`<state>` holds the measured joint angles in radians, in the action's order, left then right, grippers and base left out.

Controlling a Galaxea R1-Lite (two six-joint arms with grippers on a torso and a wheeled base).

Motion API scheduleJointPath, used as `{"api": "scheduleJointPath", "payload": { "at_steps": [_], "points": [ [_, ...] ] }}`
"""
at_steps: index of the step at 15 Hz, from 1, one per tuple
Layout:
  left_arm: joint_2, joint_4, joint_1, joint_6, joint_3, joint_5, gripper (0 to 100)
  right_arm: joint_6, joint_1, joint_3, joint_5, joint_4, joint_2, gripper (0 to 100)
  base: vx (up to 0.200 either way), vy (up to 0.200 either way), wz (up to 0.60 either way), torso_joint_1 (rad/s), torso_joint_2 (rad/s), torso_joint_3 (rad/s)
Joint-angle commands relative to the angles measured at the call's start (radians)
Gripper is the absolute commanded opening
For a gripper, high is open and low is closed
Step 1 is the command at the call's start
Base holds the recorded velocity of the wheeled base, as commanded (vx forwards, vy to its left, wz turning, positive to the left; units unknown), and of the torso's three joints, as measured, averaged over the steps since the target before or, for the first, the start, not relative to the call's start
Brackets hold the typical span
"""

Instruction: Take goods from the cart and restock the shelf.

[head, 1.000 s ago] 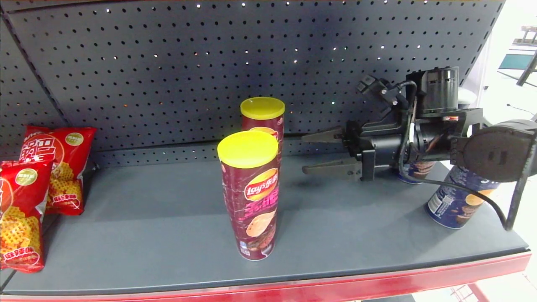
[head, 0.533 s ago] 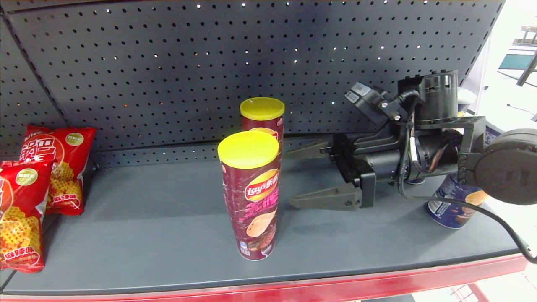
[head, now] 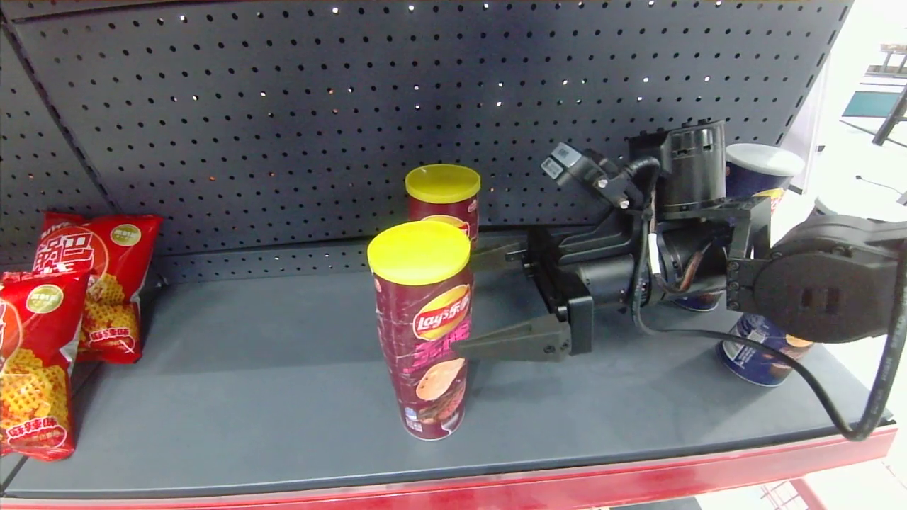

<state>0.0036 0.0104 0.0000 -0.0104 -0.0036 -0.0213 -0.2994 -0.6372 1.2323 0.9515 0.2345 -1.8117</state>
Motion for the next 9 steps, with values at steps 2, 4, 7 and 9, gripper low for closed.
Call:
{"api": "scheduleJointPath", "payload": {
  "at_steps": [2,4,7,9],
  "points": [
    [-0.001,0.0,0.0,0.0,-0.001,0.0,100,-0.017,-0.01,0.006,0.0,0.0,-0.028,100,0.0,0.0,0.0,0.0,0.0,0.0],
    [-0.001,-0.001,0.0,0.0,0.001,0.0,100,-0.021,-0.022,0.01,0.0,0.0,-0.031,100,0.0,0.0,0.0,0.0,0.0,0.0],
    [-0.001,0.0,0.0,0.0,0.001,0.0,100,-0.035,-0.039,0.015,-0.003,0.0,-0.051,100,0.0,0.0,0.0,0.0,0.0,0.0],
    [-0.001,0.0,0.0,-0.002,-0.001,0.0,100,-0.03,-0.05,0.022,-0.005,0.003,-0.054,0,0.0,0.0,0.0,0.0,0.0,0.0]
  ]
}}
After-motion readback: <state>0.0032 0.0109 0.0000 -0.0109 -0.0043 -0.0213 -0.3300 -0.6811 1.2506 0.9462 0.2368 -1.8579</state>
